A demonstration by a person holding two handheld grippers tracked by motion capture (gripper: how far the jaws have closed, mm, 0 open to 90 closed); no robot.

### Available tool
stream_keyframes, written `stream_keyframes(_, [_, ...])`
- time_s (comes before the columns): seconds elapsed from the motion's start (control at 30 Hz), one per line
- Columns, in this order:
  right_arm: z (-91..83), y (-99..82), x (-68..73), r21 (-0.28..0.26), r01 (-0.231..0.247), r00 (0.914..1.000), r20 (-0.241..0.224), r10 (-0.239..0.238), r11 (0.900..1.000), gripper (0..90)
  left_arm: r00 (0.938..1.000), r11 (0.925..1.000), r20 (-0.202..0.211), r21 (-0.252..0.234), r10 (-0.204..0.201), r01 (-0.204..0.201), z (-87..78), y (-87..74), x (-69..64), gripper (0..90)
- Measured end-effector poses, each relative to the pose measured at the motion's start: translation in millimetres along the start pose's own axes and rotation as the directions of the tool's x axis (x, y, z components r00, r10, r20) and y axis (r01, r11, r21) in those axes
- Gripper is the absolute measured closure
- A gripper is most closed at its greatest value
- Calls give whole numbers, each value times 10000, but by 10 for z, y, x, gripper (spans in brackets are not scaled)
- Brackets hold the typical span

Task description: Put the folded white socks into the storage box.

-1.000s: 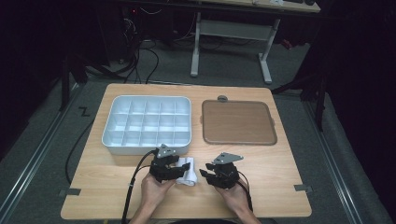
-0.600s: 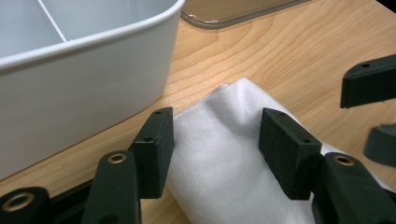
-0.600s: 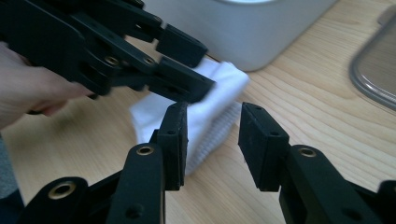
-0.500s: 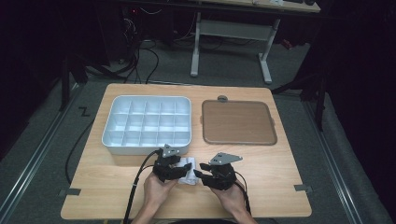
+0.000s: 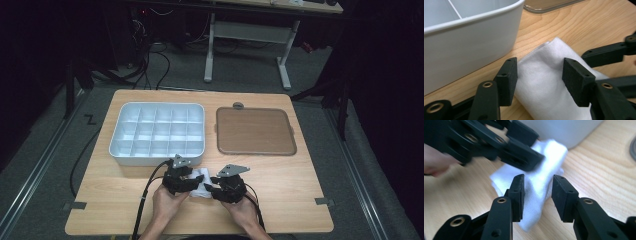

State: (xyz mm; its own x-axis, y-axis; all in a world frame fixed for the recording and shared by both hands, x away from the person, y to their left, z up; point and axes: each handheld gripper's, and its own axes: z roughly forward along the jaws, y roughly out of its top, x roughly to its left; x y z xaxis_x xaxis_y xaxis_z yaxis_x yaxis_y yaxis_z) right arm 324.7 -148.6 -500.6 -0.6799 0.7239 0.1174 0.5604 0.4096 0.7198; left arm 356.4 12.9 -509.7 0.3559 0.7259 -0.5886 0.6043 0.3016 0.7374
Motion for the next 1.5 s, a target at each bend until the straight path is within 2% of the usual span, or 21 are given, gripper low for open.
stream_keyframes(0.1, [18, -34, -42, 128, -179, 9998, 23, 179, 9998, 646, 10000, 10000, 78, -77, -46, 47, -57, 16, 25, 479])
stream_keyframes(0.27, [31, -38, -78, 181, -133, 9999, -46, 134, 9997, 703, 9998, 9999, 121, -73, -154, 155, -76, 36, 47, 515])
stream_keyframes(0.47, [51, -47, -104, 299, -82, 9998, -156, 86, 9995, 787, 9998, 9997, -72, 168, 203, -202, 19, -40, 63, 628])
stream_keyframes(0.53, [62, -52, -118, 318, -69, 9999, -146, 74, 9995, 805, 9996, 9994, -68, 195, 272, -271, 34, -43, 62, 645])
stream_keyframes(0.7, [87, -82, -155, 346, -72, 9997, -215, 80, 9994, 828, 9966, 9967, -165, 83, 804, -803, 62, -109, 45, 661])
stream_keyframes(0.8, [92, -100, -189, 331, -185, 9992, -337, 196, 9993, 831, 9982, 9982, -130, 129, 584, -582, 59, -95, 62, 660])
stream_keyframes(0.93, [89, -99, -187, 315, -150, 9994, -305, 159, 9994, 821, 9994, 9996, -192, 39, 274, -274, 39, -59, 49, 623])
stream_keyframes(1.03, [71, -101, -181, 220, -274, 9994, -198, 279, 9994, 782, 9999, 9998, -125, -189, -78, 76, -35, -19, 7, 475])
stream_keyframes(1.13, [59, -95, -184, 152, -371, 9992, -120, 372, 9992, 759, 9999, 9998, -160, -204, 45, -48, -114, -34, -48, 402])
stream_keyframes(1.33, [1, -41, -180, 24, -357, 9993, -80, 357, 9994, 705, 9993, 9999, -368, 33, 99, -97, -83, -109, -43, 391])
stream_keyframes(1.5, [-72, 64, -160, -205, -79, 10000, 45, 80, 9998, 694, 9989, 9998, -434, 41, 179, -178, -61, -114, -48, 393])
